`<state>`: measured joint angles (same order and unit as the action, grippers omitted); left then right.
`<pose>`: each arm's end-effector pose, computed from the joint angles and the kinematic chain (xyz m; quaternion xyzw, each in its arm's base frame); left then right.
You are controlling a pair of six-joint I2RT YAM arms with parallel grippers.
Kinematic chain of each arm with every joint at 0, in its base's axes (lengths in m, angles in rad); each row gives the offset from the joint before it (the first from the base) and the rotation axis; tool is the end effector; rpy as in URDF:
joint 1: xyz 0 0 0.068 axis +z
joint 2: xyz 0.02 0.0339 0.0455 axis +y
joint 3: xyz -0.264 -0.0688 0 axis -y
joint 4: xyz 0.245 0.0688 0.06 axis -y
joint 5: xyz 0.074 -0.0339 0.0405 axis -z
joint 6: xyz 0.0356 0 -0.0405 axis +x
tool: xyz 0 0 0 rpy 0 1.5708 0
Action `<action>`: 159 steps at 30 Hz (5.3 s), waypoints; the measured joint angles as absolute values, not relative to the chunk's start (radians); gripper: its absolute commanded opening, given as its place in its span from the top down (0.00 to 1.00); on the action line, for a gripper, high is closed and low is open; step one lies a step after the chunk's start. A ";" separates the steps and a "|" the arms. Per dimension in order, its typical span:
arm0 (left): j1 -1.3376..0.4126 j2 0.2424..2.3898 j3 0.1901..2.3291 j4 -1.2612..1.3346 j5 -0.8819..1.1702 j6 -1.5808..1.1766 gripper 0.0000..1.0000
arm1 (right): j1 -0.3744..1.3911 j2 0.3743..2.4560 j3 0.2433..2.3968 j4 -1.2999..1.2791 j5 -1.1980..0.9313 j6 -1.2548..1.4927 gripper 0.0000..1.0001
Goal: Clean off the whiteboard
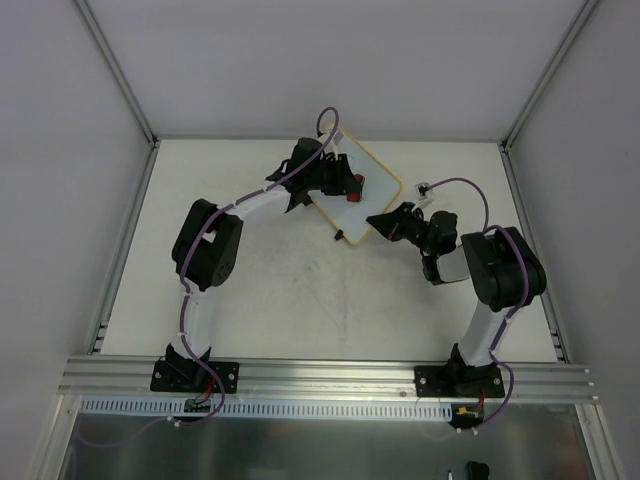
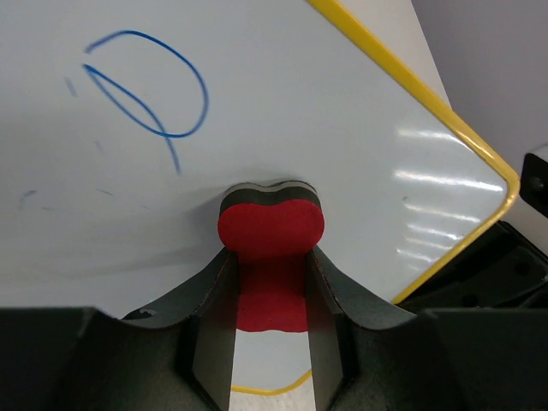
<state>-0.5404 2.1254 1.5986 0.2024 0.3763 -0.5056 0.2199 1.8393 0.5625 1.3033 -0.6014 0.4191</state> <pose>0.4242 -0.2697 0.2325 0.1230 0.7957 -0.4179 0.4208 0.3096 0.0898 0.1537 -0.1449 0.6842 0.4111 0.5847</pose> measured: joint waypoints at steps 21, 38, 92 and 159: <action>-0.356 2.252 1.751 0.147 0.376 -0.470 1.00 | 0.219 1.839 0.563 1.303 -0.607 0.418 1.00; -0.328 2.319 1.870 0.070 0.340 -0.433 1.00 | 0.220 1.839 0.563 1.304 -0.608 0.419 1.00; -0.300 1.761 1.375 0.070 0.400 -0.382 1.00 | 0.205 1.779 0.508 1.277 -0.767 0.397 1.00; -0.538 1.948 1.288 0.501 -0.046 -0.164 1.00 | 0.214 1.714 0.436 1.274 -0.773 0.388 1.00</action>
